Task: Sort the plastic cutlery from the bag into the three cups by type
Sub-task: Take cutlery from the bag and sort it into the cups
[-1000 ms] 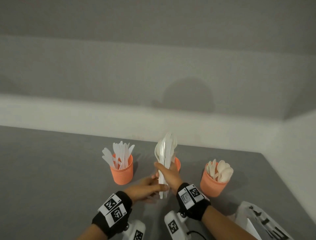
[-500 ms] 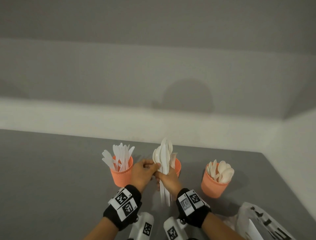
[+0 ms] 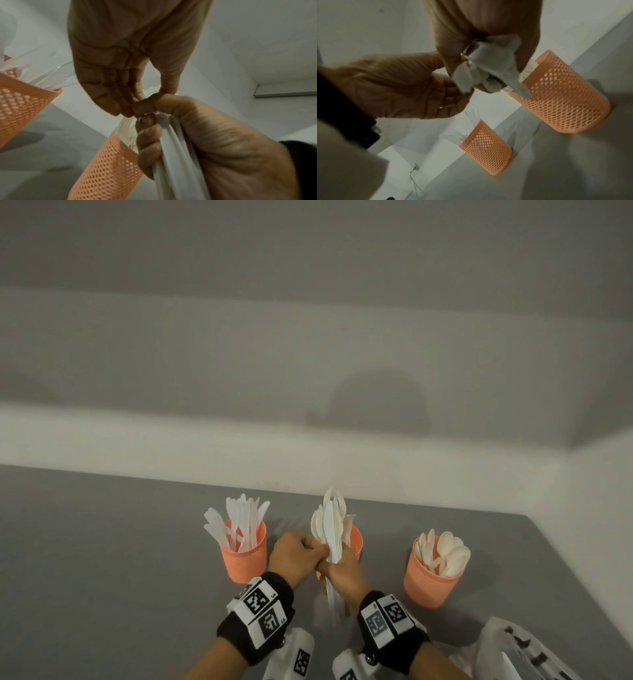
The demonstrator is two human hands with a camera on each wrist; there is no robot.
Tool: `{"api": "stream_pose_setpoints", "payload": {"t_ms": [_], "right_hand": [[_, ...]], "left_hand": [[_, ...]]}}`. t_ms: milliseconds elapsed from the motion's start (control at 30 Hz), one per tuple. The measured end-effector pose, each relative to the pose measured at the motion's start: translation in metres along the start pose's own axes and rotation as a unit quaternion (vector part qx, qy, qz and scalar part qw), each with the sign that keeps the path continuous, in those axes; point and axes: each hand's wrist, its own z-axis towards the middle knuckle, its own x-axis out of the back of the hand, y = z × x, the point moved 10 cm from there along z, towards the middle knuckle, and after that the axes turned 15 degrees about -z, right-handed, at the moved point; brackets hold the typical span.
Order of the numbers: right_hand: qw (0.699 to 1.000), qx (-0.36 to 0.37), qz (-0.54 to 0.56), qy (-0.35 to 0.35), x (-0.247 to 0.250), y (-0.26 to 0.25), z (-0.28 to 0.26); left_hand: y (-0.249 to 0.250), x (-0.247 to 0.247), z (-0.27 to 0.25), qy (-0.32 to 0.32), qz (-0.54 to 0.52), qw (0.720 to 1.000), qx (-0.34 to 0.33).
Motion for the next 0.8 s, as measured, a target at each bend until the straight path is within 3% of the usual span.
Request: {"api": "stream_pose_setpoints", "payload": {"t_ms": [133, 300, 400, 500, 567, 667, 733, 800], "right_hand": [[0.999, 0.017, 0.034, -0.038, -0.007, 0.0, -0.003], [0.993, -0.045, 0.098, -0.049, -0.007, 0.016, -0.004], [0.99, -0.071, 0.117, -0.037, -0.005, 0.023, -0.004], [0.985, -0.088, 0.143, -0.039, -0.005, 0.025, -0.005], [0.989, -0.078, 0.129, -0.006, 0.003, 0.021, -0.004], [0.993, -0.039, 0.075, 0.086, 0.017, 0.008, -0.003], [0.987, -0.043, 0.051, 0.148, 0.02, 0.006, -0.005], [0.983, -0.034, 0.044, 0.172, 0.022, 0.001, -0.01]], "left_hand": [[-0.007, 0.007, 0.004, 0.01, -0.001, 0.999, 0.045], [-0.016, 0.009, 0.001, 0.011, -0.128, 0.985, 0.112], [-0.011, 0.02, 0.002, 0.061, -0.207, 0.973, 0.088], [0.004, 0.04, 0.001, 0.142, -0.276, 0.95, 0.02], [0.014, 0.044, 0.002, 0.151, -0.223, 0.963, -0.017], [0.021, 0.021, -0.001, 0.082, -0.107, 0.99, -0.034], [0.017, 0.004, -0.005, 0.048, -0.071, 0.996, -0.032], [0.014, -0.004, -0.01, 0.056, -0.029, 0.998, -0.03]]}}
